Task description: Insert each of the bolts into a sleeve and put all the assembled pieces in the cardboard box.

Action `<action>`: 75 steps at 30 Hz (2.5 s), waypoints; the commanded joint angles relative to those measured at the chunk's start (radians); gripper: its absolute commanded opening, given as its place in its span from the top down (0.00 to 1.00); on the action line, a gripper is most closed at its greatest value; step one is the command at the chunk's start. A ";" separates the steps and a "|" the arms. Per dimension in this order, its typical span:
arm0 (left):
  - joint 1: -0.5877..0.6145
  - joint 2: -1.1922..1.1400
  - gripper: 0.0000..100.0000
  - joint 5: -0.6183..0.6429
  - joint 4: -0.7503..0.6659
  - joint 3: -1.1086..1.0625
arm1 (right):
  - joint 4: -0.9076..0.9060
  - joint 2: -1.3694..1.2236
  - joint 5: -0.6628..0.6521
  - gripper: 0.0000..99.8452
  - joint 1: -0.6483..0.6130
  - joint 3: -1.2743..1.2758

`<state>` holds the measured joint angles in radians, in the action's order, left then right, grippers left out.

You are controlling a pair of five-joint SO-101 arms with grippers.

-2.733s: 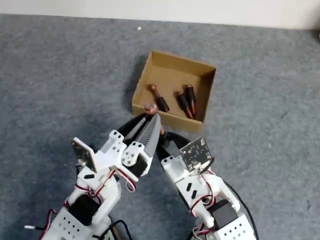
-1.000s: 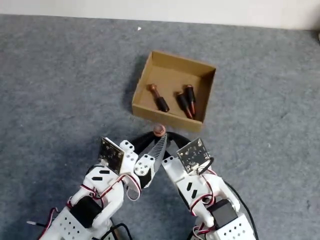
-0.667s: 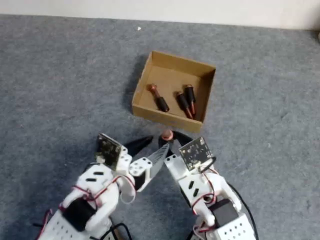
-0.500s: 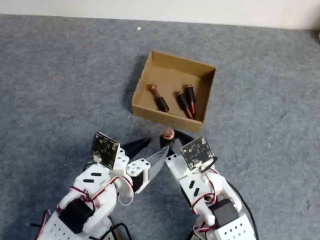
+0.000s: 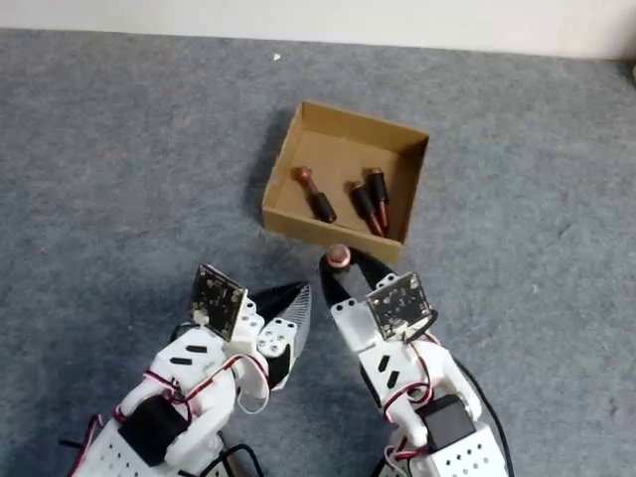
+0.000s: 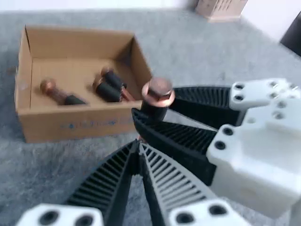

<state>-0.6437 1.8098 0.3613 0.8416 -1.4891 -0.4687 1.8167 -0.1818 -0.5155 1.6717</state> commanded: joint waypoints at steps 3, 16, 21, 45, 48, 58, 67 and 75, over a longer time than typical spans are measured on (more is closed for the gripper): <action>0.117 0.007 0.99 0.008 -0.031 0.070 | 0.050 0.021 -0.002 1.00 0.025 0.082; 0.389 0.004 0.99 -0.006 -0.095 0.010 | 0.050 0.021 -0.002 1.00 0.025 0.093; 0.458 0.005 0.99 -0.164 -0.098 -0.168 | 0.050 0.021 -0.002 1.00 0.025 0.097; 0.562 0.001 0.99 -0.453 0.454 -0.206 | 0.045 0.021 0.025 1.00 0.027 0.097; 0.562 0.001 0.99 -0.453 0.477 -0.206 | 0.044 0.019 0.118 1.00 0.062 0.094; 0.562 0.001 0.99 -0.453 0.477 -0.206 | -0.151 0.018 0.144 1.00 0.130 -0.065; 0.562 0.001 0.99 -0.453 0.477 -0.206 | -0.248 -0.153 0.137 1.00 0.134 -0.282; 0.562 0.001 0.99 -0.453 0.477 -0.206 | -0.248 -0.705 0.137 1.00 0.136 -0.670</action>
<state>-0.0944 1.8082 -0.0806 1.3142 -1.6763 -0.7188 1.2965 -0.0483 -0.3974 1.1868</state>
